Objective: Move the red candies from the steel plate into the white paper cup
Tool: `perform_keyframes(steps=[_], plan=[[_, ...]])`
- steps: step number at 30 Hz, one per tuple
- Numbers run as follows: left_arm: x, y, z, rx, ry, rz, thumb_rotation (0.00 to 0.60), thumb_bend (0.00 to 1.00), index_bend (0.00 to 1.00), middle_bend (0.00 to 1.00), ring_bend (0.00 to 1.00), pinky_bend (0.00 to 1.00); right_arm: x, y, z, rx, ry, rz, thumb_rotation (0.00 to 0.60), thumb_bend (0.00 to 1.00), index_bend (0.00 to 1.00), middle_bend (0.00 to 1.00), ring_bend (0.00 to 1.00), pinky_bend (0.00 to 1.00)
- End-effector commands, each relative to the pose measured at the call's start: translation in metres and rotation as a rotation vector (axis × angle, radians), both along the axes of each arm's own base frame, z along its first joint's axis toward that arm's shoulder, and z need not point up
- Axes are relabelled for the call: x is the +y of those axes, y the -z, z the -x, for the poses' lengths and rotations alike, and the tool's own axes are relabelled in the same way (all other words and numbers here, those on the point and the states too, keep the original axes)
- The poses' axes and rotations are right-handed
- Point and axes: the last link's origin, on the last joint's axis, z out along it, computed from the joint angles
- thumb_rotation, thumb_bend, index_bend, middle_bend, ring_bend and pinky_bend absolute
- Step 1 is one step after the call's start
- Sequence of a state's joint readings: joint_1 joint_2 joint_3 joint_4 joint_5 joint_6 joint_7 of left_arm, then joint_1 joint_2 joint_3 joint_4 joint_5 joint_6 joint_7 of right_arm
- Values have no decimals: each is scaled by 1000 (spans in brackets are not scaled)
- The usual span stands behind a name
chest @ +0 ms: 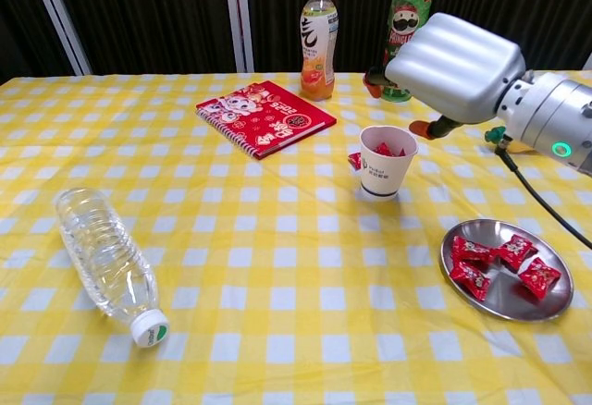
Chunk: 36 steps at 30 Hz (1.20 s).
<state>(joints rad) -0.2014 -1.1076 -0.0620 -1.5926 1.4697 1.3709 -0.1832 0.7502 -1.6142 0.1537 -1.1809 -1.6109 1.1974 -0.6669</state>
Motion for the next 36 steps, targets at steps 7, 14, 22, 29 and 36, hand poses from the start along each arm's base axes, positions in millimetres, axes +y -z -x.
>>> perform_keyframes(steps=[7,14,22,29,36], plan=[[-1,-1,1,5,-1,0,600,74,0,0,0,0,32,-52,26,-240,75,97,600,327,330,738,678,754],[-2,0,0,19,-1,3,600,74,0,0,0,0,80,-87,64,-443,210,105,600,327,212,458,366,452],[-1,5,-3,61,0,16,600,74,0,0,0,0,141,-120,104,-566,443,70,600,326,51,255,135,227],[4,10,-7,114,10,24,600,74,0,0,0,0,166,-140,129,-597,544,72,600,326,51,249,129,222],[64,11,-49,250,109,18,600,79,6,455,490,511,163,-149,137,-642,528,75,600,325,53,249,129,222]])
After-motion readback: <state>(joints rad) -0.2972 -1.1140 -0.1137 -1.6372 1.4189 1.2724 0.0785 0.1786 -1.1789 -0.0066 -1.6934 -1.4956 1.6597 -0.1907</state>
